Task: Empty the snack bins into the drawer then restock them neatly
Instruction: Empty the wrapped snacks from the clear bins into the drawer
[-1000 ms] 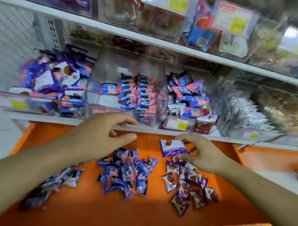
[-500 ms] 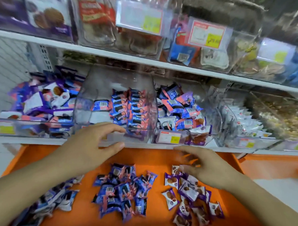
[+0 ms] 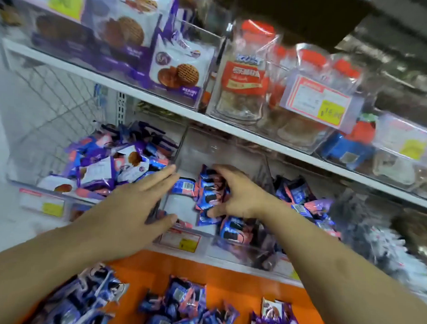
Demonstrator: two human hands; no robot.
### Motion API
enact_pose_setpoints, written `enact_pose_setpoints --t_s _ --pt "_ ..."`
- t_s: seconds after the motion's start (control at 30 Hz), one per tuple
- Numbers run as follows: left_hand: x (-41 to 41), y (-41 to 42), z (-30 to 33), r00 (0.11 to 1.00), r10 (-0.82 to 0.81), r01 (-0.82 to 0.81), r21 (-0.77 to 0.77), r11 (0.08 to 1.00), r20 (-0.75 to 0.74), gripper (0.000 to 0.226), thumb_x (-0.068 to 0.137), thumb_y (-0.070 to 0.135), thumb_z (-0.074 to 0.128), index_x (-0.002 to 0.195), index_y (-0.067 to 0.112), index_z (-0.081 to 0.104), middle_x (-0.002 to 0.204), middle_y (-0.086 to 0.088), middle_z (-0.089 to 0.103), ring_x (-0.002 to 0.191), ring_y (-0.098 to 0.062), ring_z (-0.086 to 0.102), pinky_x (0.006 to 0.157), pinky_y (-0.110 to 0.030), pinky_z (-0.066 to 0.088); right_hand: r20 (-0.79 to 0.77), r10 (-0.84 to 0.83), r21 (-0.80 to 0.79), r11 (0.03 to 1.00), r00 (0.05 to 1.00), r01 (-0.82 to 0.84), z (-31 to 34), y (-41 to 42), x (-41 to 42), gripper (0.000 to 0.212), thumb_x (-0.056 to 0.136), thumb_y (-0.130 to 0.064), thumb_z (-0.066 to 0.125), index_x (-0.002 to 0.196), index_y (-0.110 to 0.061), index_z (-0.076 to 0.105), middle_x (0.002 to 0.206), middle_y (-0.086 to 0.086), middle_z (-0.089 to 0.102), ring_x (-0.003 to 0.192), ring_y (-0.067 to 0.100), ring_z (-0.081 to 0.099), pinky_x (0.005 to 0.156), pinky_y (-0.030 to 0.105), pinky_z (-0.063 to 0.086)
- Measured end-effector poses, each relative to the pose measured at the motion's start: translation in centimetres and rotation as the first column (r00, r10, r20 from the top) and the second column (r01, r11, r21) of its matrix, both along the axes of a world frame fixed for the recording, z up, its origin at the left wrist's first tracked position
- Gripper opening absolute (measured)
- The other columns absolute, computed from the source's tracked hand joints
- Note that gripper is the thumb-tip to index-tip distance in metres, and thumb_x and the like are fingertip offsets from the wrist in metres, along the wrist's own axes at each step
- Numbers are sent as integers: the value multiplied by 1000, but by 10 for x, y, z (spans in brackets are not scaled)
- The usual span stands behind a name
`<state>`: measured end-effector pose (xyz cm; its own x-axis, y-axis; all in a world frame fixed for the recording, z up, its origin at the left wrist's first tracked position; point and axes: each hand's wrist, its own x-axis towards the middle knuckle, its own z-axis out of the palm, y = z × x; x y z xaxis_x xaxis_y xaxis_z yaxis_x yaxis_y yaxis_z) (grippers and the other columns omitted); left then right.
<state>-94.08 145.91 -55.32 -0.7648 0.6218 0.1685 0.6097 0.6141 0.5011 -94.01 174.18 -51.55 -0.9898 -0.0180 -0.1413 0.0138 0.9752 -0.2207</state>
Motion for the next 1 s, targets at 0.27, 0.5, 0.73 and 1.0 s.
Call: enact_pose_setpoints --t_s 0.27,0.5,0.73,1.0 --pt "-7 -2 -7 1000 0 0 14 1000 -4 79 98 65 46 161 52 0 158 42 -25 155 3 1 129 -36 15 316 -45 249 968 948 -37 -26 7 -67 155 62 -57 96 165 -25 -16 175 7 -6 161 26 -1 129 40 11" --pt "-7 -3 -9 1000 -17 17 59 998 -2 76 99 61 49 163 48 9 161 41 -19 156 3 5 128 -38 21 251 13 286 954 968 -87 -28 14 -66 140 46 -69 93 160 -22 26 155 8 28 142 34 31 119 44 35" --pt "-5 -3 -10 1000 -20 20 59 998 -4 77 99 60 51 163 47 10 160 42 -19 155 5 4 128 -43 20 188 -13 197 980 982 -25 -37 14 -56 136 34 -72 93 145 -31 27 143 6 46 130 29 46 110 42 44" --pt "-5 -2 -11 999 -27 29 90 996 -18 75 98 57 54 162 45 17 164 38 -14 148 4 25 124 -40 28 286 -79 -103 988 955 112 -41 22 -48 128 39 -70 95 146 -38 32 143 -6 53 131 19 55 112 42 48"
